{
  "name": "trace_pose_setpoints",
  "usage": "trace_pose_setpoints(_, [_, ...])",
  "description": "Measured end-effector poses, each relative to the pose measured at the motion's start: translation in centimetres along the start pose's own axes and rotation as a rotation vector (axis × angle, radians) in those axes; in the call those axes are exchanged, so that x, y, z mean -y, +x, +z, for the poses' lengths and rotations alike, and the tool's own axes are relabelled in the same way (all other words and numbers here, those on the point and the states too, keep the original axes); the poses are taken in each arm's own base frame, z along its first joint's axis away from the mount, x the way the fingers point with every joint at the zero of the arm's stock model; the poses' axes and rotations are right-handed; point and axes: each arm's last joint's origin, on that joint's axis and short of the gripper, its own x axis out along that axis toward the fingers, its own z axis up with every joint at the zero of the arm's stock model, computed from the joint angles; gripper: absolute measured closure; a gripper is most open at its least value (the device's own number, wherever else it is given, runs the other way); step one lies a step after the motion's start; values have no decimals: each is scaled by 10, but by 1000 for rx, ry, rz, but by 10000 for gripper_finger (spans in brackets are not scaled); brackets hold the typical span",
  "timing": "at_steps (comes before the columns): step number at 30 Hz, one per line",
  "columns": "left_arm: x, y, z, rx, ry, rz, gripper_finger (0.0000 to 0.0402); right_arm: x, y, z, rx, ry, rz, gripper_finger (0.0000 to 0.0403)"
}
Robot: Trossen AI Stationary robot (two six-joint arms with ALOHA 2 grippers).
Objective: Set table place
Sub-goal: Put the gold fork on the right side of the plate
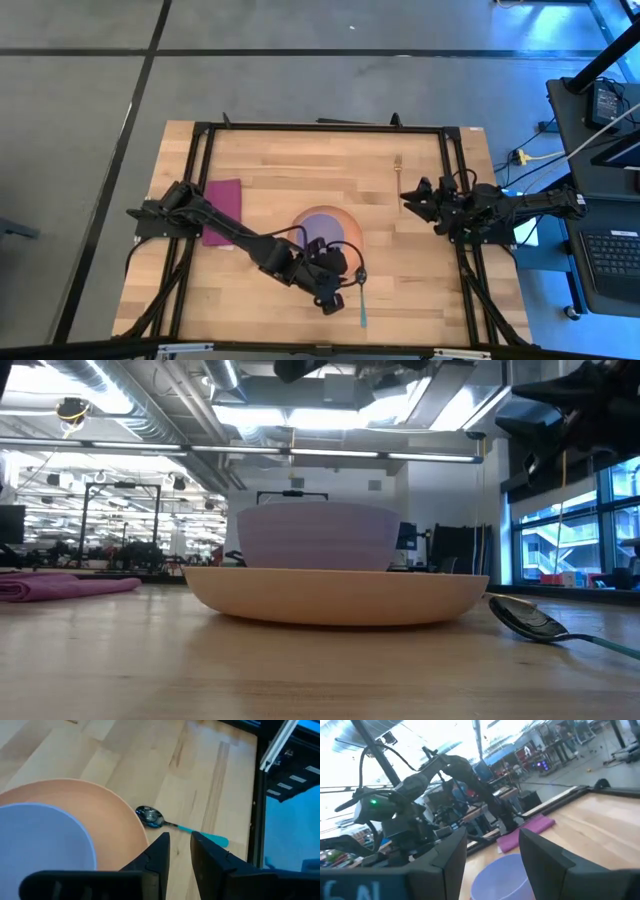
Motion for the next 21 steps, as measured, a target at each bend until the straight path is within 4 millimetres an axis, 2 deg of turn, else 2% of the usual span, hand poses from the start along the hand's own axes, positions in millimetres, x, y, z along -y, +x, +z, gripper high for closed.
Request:
trace_pose_setpoints(17, [-8,4,9,31,24,19,338,4,0,-8,-93,39,-19,221])
trace_pose_setpoints(21, [-10,5,11,33,42,25,333,3,0,-4,-27,91,-48,221])
